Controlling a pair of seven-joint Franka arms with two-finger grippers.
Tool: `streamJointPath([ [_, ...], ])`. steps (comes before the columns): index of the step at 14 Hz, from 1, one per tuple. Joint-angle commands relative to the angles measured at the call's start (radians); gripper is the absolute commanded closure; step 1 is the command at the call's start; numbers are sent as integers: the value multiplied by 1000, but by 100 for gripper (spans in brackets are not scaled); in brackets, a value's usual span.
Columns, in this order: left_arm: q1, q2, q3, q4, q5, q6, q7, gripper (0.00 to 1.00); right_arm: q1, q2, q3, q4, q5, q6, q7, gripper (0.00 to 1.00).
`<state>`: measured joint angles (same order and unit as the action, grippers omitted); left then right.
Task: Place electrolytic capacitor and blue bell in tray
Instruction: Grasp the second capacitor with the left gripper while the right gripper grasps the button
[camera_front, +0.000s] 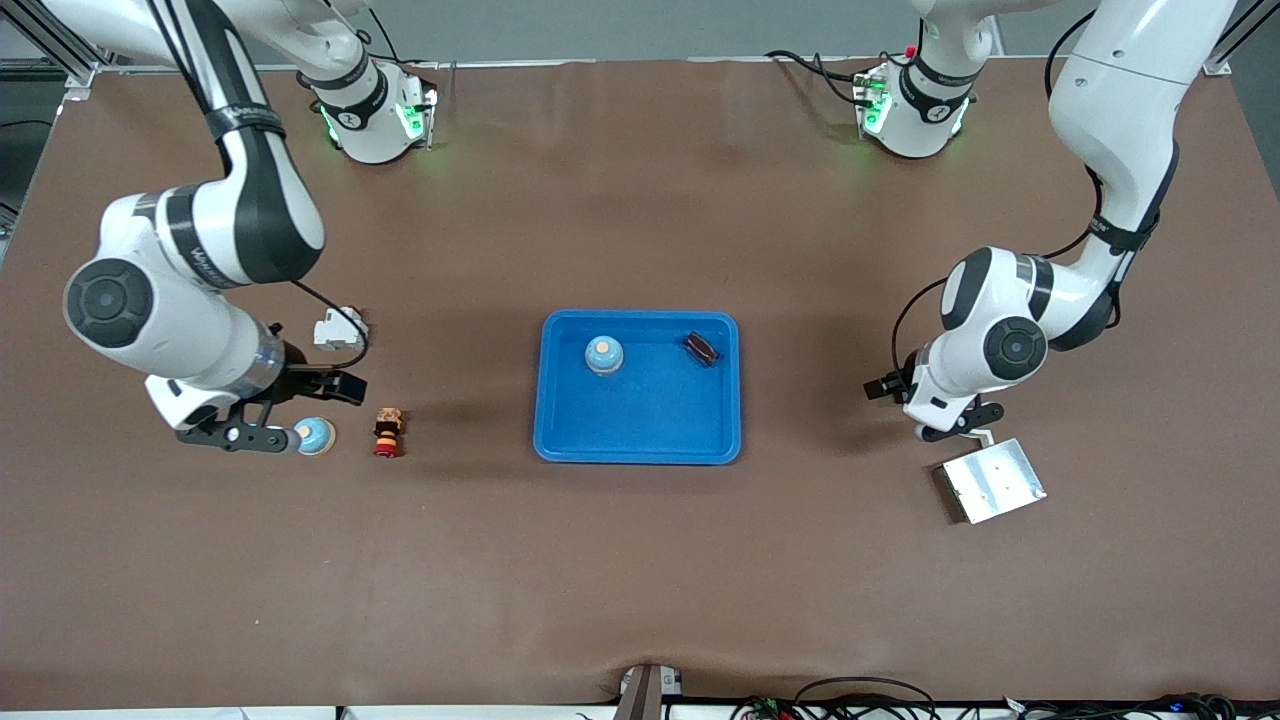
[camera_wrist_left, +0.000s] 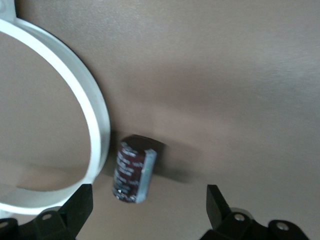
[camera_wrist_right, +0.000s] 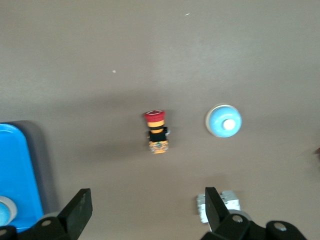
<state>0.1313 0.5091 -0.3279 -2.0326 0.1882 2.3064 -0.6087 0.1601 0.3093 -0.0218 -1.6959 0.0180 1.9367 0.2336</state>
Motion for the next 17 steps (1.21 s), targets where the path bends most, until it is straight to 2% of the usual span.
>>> streamJointPath([
  [1,-2,14,1,15,36,-4,-10,0,-45,-26,19,-30,-6,22,-39,0],
  [5,-12,29,-2,32,36,-1,-25,0,-111,16,19,-34,-6,135,-105,0],
  [9,-35,51,-2,49,36,4,-68,0,-171,48,19,-47,-4,185,-122,0],
  [17,-32,60,0,65,37,4,-65,0,-166,40,25,-301,8,432,-105,0],
])
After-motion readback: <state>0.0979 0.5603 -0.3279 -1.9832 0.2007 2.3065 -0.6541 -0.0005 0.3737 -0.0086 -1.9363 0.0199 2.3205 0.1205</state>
